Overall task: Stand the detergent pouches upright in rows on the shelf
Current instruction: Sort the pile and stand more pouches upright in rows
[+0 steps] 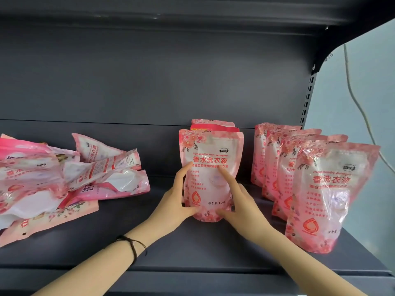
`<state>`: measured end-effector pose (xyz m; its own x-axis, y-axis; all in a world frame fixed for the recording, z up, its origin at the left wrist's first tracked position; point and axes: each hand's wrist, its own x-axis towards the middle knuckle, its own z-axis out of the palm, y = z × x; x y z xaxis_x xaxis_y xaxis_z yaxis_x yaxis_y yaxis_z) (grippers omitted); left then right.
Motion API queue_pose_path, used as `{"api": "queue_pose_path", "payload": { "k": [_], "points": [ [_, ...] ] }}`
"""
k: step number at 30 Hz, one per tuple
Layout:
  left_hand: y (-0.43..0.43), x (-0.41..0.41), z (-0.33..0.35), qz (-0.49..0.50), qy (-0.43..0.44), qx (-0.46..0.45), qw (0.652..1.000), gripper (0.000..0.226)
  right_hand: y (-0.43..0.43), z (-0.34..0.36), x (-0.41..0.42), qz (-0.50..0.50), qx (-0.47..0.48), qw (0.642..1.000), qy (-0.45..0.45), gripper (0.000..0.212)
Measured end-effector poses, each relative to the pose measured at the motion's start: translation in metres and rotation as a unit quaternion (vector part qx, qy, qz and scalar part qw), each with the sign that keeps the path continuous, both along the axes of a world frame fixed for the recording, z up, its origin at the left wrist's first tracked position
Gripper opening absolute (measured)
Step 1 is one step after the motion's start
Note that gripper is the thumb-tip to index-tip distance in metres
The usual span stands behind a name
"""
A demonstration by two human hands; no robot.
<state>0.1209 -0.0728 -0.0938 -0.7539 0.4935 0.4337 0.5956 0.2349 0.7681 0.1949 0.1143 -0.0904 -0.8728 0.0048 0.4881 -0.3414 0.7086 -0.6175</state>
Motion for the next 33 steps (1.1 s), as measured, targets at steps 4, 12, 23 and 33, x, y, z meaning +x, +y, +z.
{"api": "queue_pose_path", "payload": {
  "k": [4,12,23,33],
  "points": [
    [0.012,-0.005,-0.001,-0.002,0.013,0.007,1.0,0.11,0.004,0.003,-0.004,-0.03,0.02,0.999,0.0,0.107],
    [0.022,-0.007,-0.006,0.014,0.021,-0.003,1.0,0.092,0.008,0.016,0.011,-0.112,0.181,0.975,-0.058,0.095],
    [-0.106,-0.008,0.064,0.136,0.392,-0.407,0.814,0.035,-0.038,0.094,0.005,-0.087,0.44,0.881,-0.149,0.036],
    [-0.224,-0.025,0.085,0.206,0.386,-0.479,0.761,0.033,-0.134,0.109,-0.035,-0.017,0.468,0.87,-0.153,0.027]
  ]
}}
